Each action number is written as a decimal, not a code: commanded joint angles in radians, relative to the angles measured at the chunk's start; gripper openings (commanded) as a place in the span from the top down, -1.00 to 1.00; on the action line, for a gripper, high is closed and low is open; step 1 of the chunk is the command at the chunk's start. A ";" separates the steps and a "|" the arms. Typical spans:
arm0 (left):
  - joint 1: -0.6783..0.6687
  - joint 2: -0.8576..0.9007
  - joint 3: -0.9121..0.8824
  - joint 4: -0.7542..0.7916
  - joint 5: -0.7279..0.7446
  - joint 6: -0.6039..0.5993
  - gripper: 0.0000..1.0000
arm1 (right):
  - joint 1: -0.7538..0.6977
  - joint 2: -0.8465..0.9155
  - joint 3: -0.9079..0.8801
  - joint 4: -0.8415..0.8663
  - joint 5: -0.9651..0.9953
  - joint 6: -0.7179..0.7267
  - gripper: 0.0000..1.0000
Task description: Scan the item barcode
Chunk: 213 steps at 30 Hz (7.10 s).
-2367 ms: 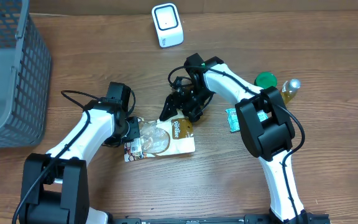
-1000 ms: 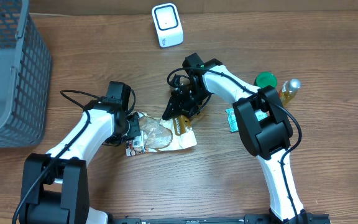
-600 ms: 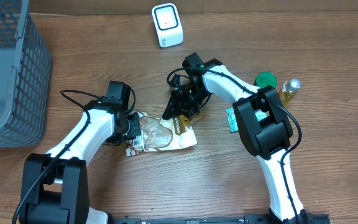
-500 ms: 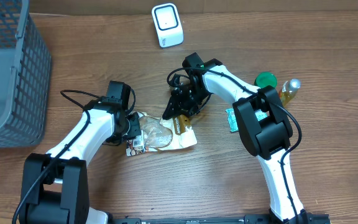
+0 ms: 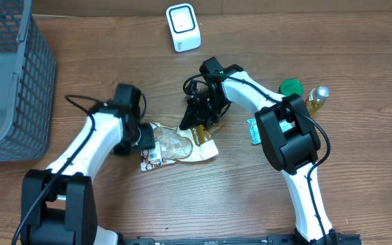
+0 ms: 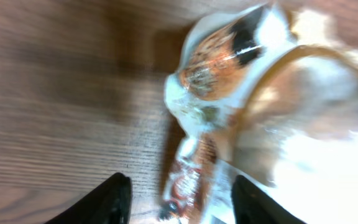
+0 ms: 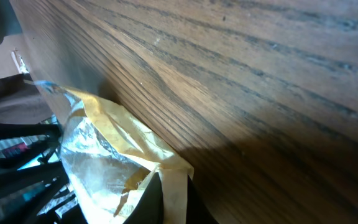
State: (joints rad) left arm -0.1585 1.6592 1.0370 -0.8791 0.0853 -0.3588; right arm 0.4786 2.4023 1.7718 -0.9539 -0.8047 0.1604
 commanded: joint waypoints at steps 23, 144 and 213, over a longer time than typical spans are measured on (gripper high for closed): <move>0.264 0.005 0.340 -0.070 -0.230 0.074 -0.96 | 0.005 0.029 -0.019 0.006 0.055 -0.004 0.92; 0.267 0.005 0.340 -0.063 -0.212 0.074 -0.99 | 0.079 -0.069 0.295 0.721 1.013 -0.764 0.93; 0.267 0.005 0.340 -0.063 -0.212 0.074 -0.99 | 0.047 -0.315 0.245 -0.387 0.706 -0.291 -1.00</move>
State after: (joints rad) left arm 0.1066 1.6592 1.3663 -0.9436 -0.1173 -0.2920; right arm 0.5301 2.0941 2.0274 -1.3529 -0.1200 -0.1314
